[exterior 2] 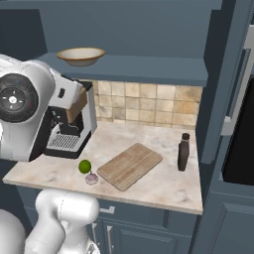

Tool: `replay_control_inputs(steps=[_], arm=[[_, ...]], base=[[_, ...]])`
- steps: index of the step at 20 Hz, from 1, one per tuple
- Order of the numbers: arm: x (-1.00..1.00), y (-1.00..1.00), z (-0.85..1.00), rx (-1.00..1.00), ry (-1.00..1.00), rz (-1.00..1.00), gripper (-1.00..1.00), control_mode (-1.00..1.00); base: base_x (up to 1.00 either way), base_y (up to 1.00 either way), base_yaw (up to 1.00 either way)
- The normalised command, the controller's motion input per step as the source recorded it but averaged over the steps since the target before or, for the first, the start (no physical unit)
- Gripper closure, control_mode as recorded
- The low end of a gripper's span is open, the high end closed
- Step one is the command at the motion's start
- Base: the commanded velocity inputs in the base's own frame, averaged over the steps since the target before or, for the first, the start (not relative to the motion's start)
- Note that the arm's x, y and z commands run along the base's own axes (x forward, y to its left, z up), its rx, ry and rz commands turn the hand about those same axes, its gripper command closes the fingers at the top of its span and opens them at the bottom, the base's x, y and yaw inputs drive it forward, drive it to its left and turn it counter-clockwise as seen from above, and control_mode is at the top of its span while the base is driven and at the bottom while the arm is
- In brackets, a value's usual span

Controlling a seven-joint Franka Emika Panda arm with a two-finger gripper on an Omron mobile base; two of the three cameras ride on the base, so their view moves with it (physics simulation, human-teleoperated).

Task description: Open the cabinet. Place the bowl and condiment on the counter. Then place the lime and garlic on the cutting board.

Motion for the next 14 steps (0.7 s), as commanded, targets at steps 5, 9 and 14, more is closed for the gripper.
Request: replay_control_inputs(steps=[5,9,14], arm=[[0.12,0.11,0.25,0.0,0.09,-0.06,-1.0,-1.0],[0.04,-0.01,0.03,0.0,0.14,0.0,-1.0,-1.0],[0.09,-0.06,0.0,0.0,0.15,0.0,-1.0,-1.0]], base=[[0.0,0.0,0.0],[0.0,0.0,0.0],[0.0,0.0,0.0]])
